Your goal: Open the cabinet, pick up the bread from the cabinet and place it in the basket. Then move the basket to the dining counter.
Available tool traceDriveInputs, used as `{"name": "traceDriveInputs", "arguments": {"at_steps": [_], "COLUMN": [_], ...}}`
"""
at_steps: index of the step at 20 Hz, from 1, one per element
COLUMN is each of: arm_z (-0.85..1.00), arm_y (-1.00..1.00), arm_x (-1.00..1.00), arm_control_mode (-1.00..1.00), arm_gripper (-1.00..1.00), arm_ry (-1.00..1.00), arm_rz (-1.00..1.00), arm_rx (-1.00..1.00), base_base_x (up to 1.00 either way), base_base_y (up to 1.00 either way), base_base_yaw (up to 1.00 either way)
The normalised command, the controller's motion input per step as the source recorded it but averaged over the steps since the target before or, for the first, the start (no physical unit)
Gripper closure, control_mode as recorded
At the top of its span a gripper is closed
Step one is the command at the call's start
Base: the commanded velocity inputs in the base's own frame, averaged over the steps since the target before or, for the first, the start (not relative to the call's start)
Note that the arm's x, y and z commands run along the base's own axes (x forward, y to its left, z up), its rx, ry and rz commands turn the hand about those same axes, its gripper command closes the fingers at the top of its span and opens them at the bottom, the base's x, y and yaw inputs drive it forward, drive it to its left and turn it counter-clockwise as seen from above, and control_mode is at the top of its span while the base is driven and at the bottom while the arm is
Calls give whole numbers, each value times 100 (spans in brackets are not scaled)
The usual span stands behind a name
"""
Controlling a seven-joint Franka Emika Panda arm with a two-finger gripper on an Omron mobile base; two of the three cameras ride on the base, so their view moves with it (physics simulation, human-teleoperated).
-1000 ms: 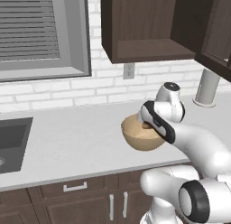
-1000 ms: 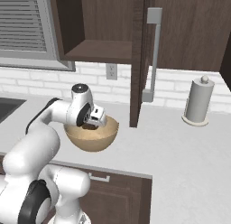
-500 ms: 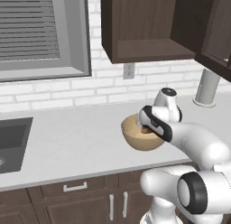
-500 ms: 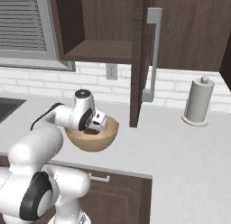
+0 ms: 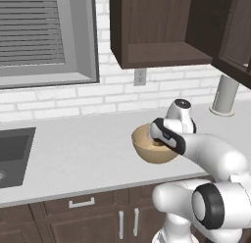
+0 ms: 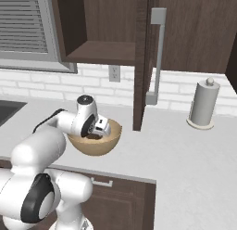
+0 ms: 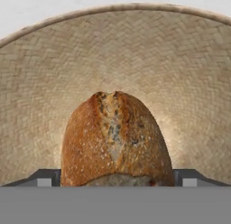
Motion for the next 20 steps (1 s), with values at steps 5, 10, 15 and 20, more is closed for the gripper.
{"name": "traceDriveInputs", "arguments": {"at_steps": [5, 10, 15, 20], "arm_z": [0, -4, -12, -38], "arm_y": [0, 0, 0, 0], "arm_x": [27, 37, 32, 19], "arm_control_mode": [-100, -100, -100, -100], "arm_gripper": [100, 100, 100, 100], "arm_ry": [0, 0, 0, 0], "arm_rz": [0, 0, 0, 0], "arm_rx": [0, 0, 0, 0], "base_base_x": [0, 0, 0, 0], "base_base_y": [0, 0, 0, 0], "base_base_yaw": [0, 0, 0, 0]}}
